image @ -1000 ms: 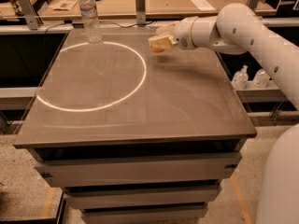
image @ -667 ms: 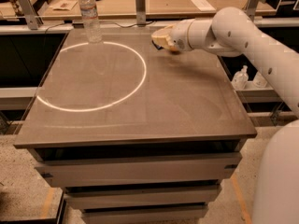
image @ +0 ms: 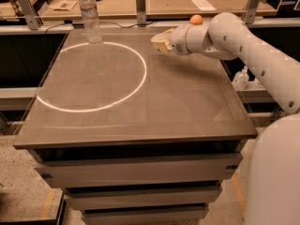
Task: Move orange near rxbar blueberry
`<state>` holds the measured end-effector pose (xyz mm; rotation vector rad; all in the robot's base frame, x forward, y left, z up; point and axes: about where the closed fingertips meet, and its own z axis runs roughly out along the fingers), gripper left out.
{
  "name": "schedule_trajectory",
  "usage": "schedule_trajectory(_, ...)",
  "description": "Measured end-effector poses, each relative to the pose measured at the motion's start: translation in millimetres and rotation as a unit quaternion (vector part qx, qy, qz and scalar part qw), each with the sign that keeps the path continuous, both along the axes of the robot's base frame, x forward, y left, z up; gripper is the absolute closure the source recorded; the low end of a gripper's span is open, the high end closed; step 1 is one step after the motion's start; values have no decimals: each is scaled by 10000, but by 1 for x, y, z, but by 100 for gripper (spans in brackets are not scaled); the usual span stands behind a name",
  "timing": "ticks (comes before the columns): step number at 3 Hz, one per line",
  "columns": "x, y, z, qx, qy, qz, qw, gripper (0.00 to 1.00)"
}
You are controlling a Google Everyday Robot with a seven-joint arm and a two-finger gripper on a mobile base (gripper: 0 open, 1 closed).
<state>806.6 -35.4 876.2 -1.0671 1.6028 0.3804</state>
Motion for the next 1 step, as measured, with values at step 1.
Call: schedule_trajectory(1,0,3,-1,3,10,22,10000,57)
